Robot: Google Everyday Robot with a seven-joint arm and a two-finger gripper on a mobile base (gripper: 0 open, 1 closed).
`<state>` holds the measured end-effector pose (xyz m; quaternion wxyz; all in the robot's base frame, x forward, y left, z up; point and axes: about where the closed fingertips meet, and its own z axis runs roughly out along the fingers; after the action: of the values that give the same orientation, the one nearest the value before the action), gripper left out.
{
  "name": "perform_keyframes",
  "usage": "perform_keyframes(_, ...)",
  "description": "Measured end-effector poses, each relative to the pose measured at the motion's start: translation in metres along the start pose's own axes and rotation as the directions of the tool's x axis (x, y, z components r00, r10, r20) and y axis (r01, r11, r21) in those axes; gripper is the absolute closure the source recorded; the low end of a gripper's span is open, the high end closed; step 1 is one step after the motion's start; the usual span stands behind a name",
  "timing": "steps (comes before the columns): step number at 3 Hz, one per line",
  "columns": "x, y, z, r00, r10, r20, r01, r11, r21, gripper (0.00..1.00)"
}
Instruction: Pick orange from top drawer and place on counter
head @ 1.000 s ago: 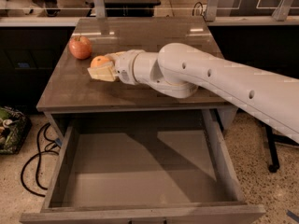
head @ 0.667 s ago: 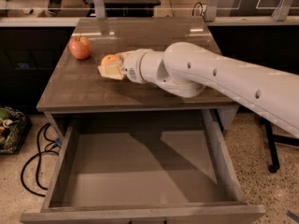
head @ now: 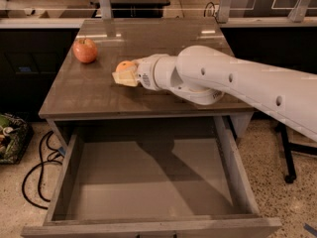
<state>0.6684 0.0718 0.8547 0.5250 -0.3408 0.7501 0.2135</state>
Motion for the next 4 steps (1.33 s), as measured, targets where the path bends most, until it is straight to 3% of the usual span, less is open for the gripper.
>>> perform_keyframes(1, 0.0192, 0.0029, 0.0018, 0.999, 0.039, -0.037, -0.039, 0.9993, 0.001, 1.00)
perform_keyframes(2, 0.0286, 0.0025, 0.0029, 0.997, 0.060, -0.048, -0.060, 0.9982, 0.005, 1.00)
perform_keyframes(3, 0.0273, 0.0024, 0.0024, 0.997, 0.060, -0.048, -0.060, 0.9982, 0.005, 0.85)
perform_keyframes(4, 0.0271, 0.0025, 0.0024, 0.997, 0.060, -0.048, -0.059, 0.9982, 0.005, 0.61)
